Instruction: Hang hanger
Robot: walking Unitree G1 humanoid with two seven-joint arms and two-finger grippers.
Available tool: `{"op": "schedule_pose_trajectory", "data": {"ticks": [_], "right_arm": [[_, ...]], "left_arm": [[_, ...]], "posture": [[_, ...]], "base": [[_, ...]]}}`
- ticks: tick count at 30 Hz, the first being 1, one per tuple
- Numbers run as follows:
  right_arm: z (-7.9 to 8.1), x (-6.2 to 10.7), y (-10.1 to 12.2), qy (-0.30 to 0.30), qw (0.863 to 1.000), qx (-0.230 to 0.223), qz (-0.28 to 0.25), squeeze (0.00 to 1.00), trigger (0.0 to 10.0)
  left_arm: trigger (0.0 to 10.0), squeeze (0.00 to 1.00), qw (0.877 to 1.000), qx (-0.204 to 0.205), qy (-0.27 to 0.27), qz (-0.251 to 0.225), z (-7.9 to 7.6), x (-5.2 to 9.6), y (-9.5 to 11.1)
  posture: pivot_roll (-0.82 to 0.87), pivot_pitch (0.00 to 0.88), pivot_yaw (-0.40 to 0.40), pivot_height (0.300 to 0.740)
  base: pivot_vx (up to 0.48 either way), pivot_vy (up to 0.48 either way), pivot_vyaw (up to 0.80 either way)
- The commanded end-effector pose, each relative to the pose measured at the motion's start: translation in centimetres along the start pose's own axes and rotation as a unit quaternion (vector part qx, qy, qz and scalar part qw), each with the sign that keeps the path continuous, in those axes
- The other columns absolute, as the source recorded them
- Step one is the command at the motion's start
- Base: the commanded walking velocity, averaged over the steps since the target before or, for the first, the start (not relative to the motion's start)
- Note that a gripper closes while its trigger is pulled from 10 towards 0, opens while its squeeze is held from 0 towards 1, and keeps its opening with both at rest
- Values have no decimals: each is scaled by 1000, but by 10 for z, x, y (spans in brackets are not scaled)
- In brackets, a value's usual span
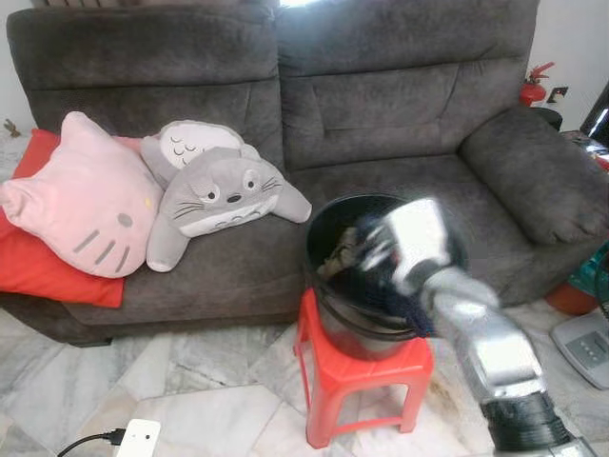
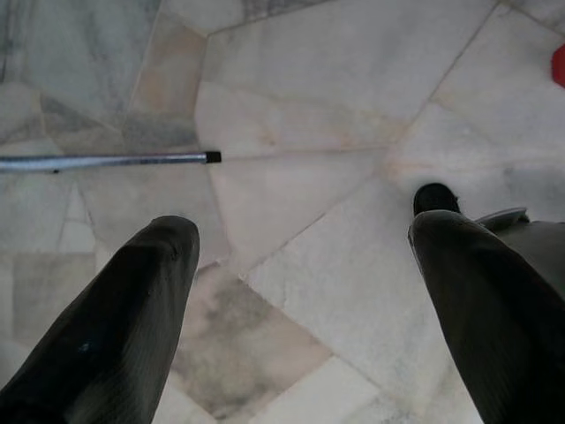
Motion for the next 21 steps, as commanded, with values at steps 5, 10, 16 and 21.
{"op": "schedule_pose_trajectory", "data": {"ticks": [5, 10, 16, 21], "right_arm": [[-41, 17, 25, -133, 987, -49, -73, 0, 0], [-77, 25, 43, -219, 966, -68, -117, 0, 0], [-74, 20, 38, -204, 971, -70, -103, 0, 0], [-39, 1, 20, -99, 993, -48, -42, 0, 0]], "left_arm": [[10000, 0, 1000, -5, 4, 6, 2, 1, -4], [10000, 0, 1000, -8, 3, 5, 1, 1, -4], [10000, 0, 1000, -7, 1, 4, 1, 1, -4], [10000, 0, 1000, -5, 3, 5, 0, 1, -4]], "posture": [[-224, 18, 43, 740], [-235, 3, 46, 740], [-225, 0, 40, 740], [-221, 0, 39, 740]], "base": [[0, 0, 0], [0, 0, 0], [0, 0, 0], [0, 0, 0]]}}
Point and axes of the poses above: a point about 5 cm out from each wrist's last joint towards the gripper, its own x axis pointing back from the gripper into the wrist, its own y axis along the axis of the wrist's last joint, z = x × y, the point moved 3 cm from there along -x, pointing out of the wrist towards the gripper, and after that the axes turned 10 degrees about -x, right-handed, at the moved point
